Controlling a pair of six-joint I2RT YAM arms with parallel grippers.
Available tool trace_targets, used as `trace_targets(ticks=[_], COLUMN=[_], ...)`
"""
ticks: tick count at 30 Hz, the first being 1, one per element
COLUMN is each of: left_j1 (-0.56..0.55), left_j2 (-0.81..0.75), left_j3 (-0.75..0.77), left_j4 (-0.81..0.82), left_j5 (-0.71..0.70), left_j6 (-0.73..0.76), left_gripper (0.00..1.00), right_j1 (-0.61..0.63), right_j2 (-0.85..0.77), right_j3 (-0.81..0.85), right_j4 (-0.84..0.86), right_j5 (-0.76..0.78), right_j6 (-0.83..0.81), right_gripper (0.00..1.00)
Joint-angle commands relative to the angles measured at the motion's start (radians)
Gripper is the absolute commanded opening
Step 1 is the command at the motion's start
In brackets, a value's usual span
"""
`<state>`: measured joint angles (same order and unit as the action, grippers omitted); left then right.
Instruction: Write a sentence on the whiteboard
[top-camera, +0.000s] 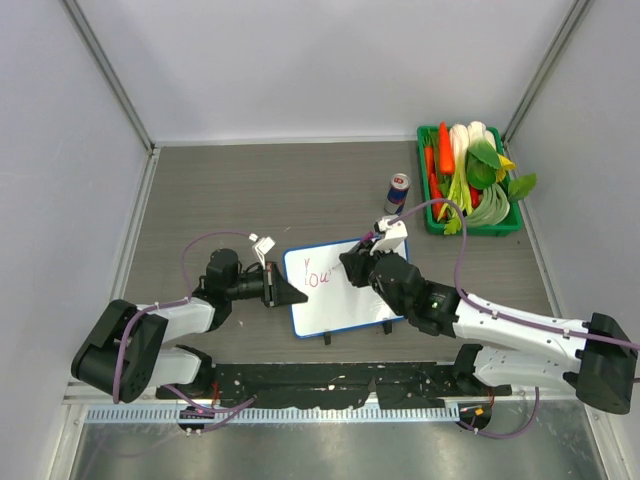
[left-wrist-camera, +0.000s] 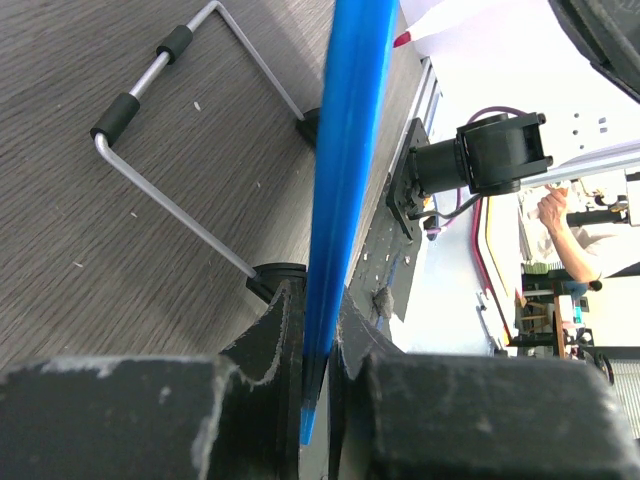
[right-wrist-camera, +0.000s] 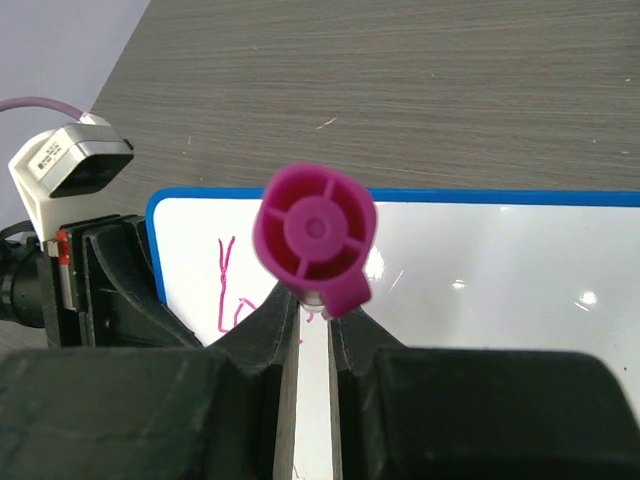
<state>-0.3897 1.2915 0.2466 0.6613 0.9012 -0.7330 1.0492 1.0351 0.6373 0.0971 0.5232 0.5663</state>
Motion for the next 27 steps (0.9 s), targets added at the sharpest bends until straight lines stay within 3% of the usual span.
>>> trace_targets(ticks=[1, 27], left_j1=[0.003, 0.005], left_j2=[0.025, 0.028], left_j3=[0.005, 0.006], left_j4=[-0.085, -0.083], left_j5=[-0.108, -0.107], left_j6=[0.029, 0.029], left_gripper=[0.0, 0.0], right_j1=[-0.005, -0.006], right_j2=[0.022, -0.014], right_j3=[0.01, -0.094], right_j4=[0.039, 0.004], right_j5=[0.05, -0.014], right_j6=[0.004, 0.043], right_gripper=[0.01, 0.01])
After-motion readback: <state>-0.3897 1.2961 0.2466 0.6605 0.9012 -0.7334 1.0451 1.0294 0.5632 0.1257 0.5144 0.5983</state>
